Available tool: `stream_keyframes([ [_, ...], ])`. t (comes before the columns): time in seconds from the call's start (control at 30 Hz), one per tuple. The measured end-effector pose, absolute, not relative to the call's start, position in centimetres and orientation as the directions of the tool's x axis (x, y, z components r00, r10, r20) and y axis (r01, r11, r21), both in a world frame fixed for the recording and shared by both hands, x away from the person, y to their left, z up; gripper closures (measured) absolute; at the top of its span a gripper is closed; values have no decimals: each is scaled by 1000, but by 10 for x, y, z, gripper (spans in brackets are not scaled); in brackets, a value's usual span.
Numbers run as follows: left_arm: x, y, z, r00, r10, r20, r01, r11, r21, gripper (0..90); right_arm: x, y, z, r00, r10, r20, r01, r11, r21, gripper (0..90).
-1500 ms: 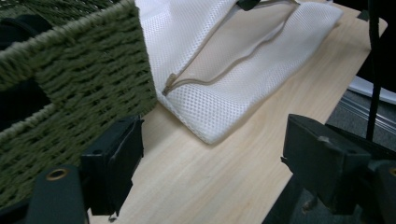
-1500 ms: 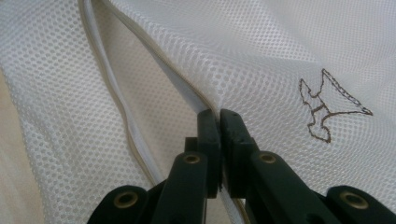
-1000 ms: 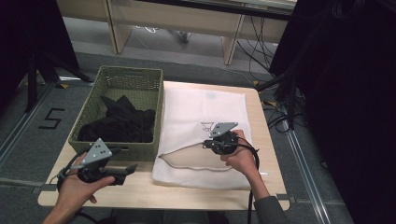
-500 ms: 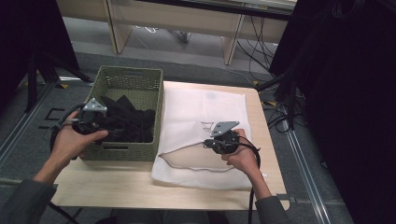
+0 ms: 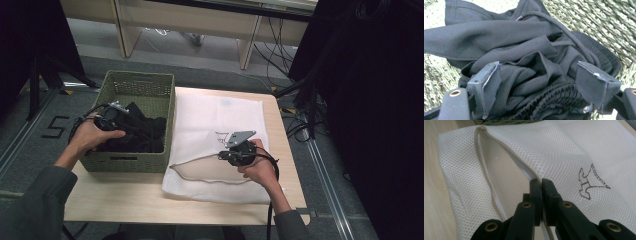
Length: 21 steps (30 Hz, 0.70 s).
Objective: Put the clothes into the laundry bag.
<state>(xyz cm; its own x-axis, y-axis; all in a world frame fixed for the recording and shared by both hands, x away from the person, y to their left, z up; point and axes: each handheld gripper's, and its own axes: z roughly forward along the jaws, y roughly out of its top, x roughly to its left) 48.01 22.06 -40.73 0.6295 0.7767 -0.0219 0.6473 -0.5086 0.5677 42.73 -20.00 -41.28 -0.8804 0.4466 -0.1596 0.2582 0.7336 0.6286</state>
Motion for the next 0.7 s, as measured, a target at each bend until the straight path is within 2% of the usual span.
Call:
stream_keyframes([
  [0.2, 475, 228, -404, 653, 757, -23, 634, -530, 563, 208, 428, -200, -414, -883, 440, -163, 252, 737, 627, 881],
  [0.27, 478, 231, -407, 657, 754, 6, 635, -558, 534, 212, 428, -199, -414, -883, 442, -158, 258, 738, 624, 881],
  [0.5, 493, 221, -420, 685, 728, 19, 640, -614, 462, 210, 427, -199, -414, -882, 444, -157, 260, 737, 624, 881],
  [0.53, 495, 219, -422, 693, 721, 12, 640, -622, 452, 385, 428, -199, -415, -881, 445, -160, 260, 739, 622, 881],
  [0.6, 501, 213, -428, 719, 693, 39, 631, -676, 382, 595, 428, -199, -415, -885, 440, -154, 260, 740, 621, 881],
  [0.63, 503, 212, -429, 708, 704, 51, 637, -668, 383, 679, 428, -199, -415, -885, 439, -156, 258, 741, 620, 881],
  [0.7, 507, 211, -430, 681, 730, 59, 657, -644, 393, 740, 427, -200, -415, -883, 443, -155, 261, 738, 623, 881],
])
